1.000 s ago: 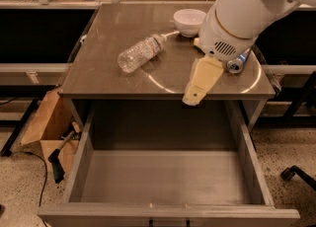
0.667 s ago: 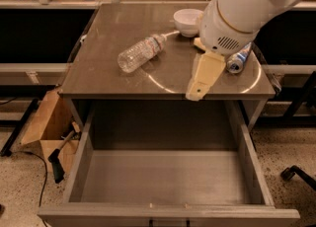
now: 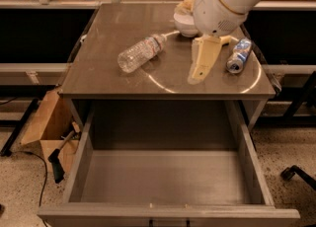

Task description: Place water bottle into top drawer

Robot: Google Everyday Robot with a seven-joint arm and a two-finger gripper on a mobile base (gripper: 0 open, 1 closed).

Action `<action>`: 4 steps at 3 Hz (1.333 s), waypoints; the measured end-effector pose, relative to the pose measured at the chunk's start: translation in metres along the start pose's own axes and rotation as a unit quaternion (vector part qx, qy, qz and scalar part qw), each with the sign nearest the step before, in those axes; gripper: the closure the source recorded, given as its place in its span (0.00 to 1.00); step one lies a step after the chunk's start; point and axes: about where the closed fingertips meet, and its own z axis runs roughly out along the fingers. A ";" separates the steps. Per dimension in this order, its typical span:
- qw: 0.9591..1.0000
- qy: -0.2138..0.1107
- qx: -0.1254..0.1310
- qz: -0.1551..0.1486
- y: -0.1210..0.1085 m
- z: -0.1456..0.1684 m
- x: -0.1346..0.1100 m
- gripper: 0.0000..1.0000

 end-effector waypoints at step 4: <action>0.960 -0.146 -0.104 -0.213 -0.019 0.014 -0.026 0.00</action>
Offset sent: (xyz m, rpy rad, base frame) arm -0.0071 0.0186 0.0096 0.1001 0.0041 0.9857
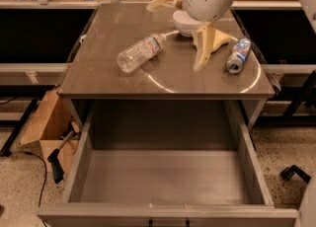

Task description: Place water bottle into top drawer

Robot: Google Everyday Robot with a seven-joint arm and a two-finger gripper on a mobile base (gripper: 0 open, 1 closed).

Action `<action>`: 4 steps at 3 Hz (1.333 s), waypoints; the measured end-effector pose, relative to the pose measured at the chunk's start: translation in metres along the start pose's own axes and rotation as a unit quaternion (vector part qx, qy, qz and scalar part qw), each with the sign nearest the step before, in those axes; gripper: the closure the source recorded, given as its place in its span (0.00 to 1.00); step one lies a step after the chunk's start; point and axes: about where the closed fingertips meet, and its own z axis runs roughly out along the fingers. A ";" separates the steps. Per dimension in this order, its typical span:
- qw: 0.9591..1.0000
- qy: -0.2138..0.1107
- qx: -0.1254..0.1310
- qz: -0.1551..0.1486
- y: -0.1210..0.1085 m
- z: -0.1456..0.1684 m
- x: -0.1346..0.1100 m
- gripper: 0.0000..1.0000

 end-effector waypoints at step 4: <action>0.982 0.165 0.011 0.088 -0.030 -0.002 0.021 0.00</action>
Offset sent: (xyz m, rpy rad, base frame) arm 0.0188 -0.0137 0.0172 -0.3018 -0.0465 -0.3342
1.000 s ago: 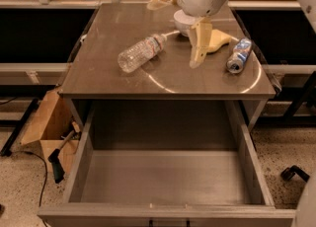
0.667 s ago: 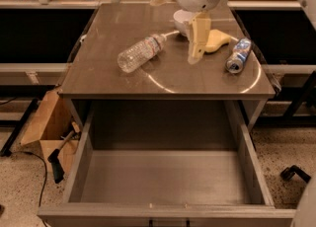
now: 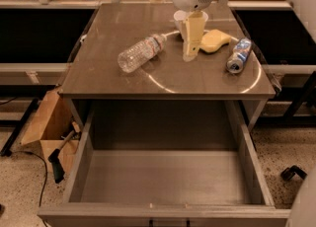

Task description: Place water bottle into top drawer

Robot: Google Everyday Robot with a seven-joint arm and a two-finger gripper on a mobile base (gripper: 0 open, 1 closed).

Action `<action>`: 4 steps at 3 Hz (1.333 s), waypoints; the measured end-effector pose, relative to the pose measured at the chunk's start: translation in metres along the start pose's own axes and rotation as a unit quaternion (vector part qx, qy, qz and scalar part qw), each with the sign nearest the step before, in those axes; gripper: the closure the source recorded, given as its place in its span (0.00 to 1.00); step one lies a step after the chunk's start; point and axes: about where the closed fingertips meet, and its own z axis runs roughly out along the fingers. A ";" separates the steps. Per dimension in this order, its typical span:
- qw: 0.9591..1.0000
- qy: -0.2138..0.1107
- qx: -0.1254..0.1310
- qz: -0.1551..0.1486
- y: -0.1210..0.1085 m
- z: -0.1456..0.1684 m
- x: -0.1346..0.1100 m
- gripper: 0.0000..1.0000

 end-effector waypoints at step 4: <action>0.997 -0.059 0.052 -0.017 -0.069 0.059 -0.015 0.00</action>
Offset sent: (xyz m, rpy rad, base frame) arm 0.0491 0.0246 -0.0232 0.1030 -0.0499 0.0250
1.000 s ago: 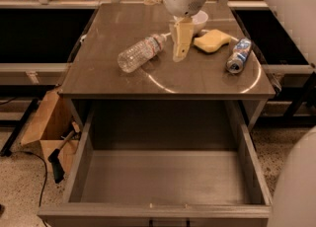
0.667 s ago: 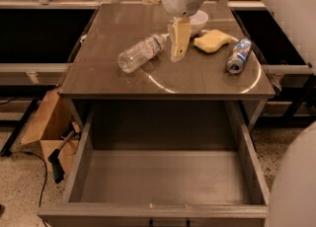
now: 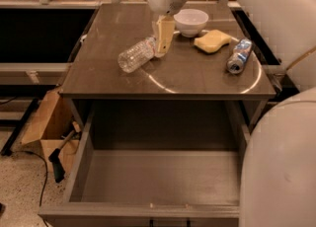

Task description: Place water bottle into top drawer

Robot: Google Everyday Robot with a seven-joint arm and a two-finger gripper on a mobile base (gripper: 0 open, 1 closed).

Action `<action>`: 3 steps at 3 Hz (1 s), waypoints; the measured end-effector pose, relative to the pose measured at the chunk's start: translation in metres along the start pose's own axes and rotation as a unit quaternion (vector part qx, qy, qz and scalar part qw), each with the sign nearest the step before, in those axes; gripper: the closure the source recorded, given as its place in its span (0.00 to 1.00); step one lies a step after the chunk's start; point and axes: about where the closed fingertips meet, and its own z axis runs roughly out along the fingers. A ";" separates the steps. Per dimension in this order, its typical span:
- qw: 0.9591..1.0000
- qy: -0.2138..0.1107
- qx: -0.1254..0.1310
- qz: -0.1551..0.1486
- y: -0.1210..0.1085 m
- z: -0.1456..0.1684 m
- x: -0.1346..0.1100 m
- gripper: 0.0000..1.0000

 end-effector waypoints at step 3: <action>0.995 0.038 -0.097 0.001 -0.003 0.084 -0.003 0.00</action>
Offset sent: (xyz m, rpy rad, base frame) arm 0.0302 0.0458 -0.0593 -0.2167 0.1466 0.0172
